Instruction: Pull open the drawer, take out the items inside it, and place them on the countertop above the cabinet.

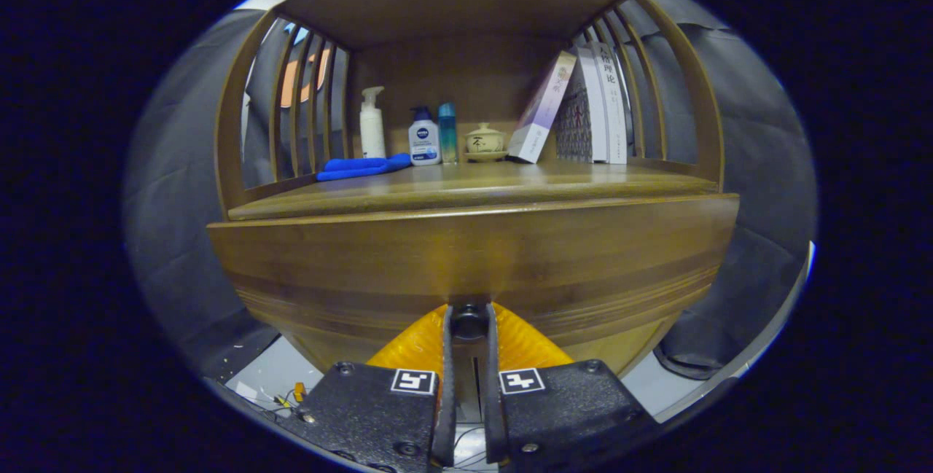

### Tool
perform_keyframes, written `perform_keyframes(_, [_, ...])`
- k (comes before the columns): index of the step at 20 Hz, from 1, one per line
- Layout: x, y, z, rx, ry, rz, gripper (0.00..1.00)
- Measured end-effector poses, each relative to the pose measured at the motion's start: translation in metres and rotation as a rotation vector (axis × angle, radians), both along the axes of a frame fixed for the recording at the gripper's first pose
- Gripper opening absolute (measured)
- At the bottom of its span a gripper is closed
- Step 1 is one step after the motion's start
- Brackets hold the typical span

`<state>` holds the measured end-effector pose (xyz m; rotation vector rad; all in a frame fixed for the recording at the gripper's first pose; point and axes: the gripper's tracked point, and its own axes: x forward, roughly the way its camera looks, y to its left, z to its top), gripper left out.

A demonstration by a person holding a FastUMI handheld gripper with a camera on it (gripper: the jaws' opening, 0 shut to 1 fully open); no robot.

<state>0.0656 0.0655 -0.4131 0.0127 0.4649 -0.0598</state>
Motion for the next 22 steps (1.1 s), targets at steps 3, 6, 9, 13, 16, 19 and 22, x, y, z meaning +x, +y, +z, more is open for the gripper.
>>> perform_keyframes(3, [-0.013, -0.001, 0.001, -0.021, 0.000, 0.009, 0.19])
perform_keyframes(6, [-0.027, -0.001, 0.004, -0.035, 0.003, 0.012, 0.19])
perform_keyframes(9, [-0.038, 0.000, 0.006, -0.040, 0.006, 0.025, 0.19])
perform_keyframes(13, [-0.053, 0.000, 0.008, -0.049, 0.008, 0.034, 0.19])
perform_keyframes(16, [-0.063, 0.001, 0.010, -0.047, 0.004, 0.048, 0.19])
perform_keyframes(19, [-0.074, 0.000, 0.011, -0.048, 0.001, 0.060, 0.19])
perform_keyframes(22, [-0.086, 0.000, 0.013, -0.055, 0.004, 0.067, 0.19])
